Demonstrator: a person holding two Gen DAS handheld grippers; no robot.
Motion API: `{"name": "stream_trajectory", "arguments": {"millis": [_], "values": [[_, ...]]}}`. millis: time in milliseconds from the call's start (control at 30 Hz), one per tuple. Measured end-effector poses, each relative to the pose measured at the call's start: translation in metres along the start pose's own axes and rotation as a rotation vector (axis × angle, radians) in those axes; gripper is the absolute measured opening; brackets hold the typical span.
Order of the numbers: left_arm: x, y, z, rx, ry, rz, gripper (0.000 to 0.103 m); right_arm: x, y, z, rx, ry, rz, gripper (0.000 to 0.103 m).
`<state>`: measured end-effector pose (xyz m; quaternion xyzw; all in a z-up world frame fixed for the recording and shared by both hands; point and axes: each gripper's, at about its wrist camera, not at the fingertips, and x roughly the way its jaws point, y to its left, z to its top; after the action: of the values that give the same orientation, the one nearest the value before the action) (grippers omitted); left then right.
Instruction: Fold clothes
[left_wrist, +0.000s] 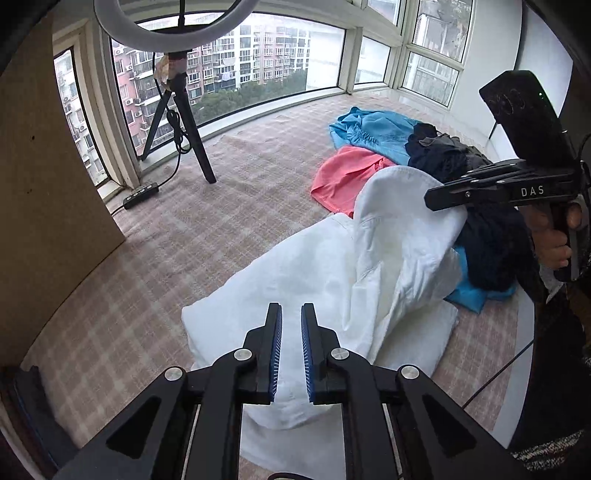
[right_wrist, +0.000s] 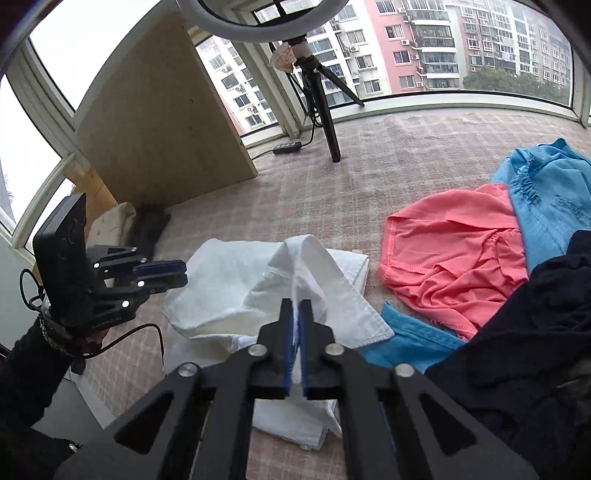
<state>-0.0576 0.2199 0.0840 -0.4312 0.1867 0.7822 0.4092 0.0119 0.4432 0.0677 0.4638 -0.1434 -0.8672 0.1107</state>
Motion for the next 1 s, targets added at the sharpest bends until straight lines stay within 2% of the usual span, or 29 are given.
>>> {"name": "stream_trajectory", "arguments": {"millis": [67,167,233,300,400,500,600,667,733,800,867,1000], "values": [[0.004,0.001,-0.011,-0.014,0.026,-0.027,0.01,-0.011,0.012,-0.024,-0.08,0.014,-0.004,0.002],[0.002,0.0,-0.027,-0.022,0.051,-0.06,0.01,-0.017,0.027,-0.077,-0.176,0.155,0.009,0.004],[-0.004,-0.004,-0.031,-0.018,0.045,-0.073,0.01,-0.022,0.035,-0.109,-0.252,0.249,-0.013,0.017],[-0.01,-0.009,-0.029,-0.009,0.025,-0.094,0.01,-0.035,0.037,-0.12,-0.261,0.259,-0.01,0.017],[-0.012,-0.019,-0.022,0.003,-0.004,-0.118,0.009,-0.059,0.027,-0.103,-0.164,0.164,0.033,0.02],[0.002,-0.03,-0.013,-0.008,-0.006,-0.169,0.009,-0.068,0.015,-0.068,-0.048,0.039,0.007,0.03],[0.021,-0.05,-0.012,0.011,0.007,-0.22,0.009,-0.053,0.008,-0.04,0.041,-0.035,-0.033,0.03],[0.042,-0.066,-0.022,0.062,0.083,-0.211,0.01,-0.037,0.009,-0.024,0.056,-0.065,-0.039,0.03],[0.049,-0.074,-0.039,0.086,0.107,-0.187,0.009,-0.013,0.015,-0.011,0.029,-0.065,-0.05,0.029],[0.035,-0.064,-0.044,0.024,0.098,-0.245,0.009,0.012,0.02,0.001,0.003,-0.057,-0.079,0.029],[0.009,-0.047,-0.044,-0.048,0.055,-0.267,0.01,0.037,0.024,0.005,-0.009,-0.032,-0.102,0.029],[-0.034,-0.005,-0.029,-0.145,-0.075,-0.194,0.012,0.082,0.03,0.008,-0.054,0.038,-0.137,0.029]]}}
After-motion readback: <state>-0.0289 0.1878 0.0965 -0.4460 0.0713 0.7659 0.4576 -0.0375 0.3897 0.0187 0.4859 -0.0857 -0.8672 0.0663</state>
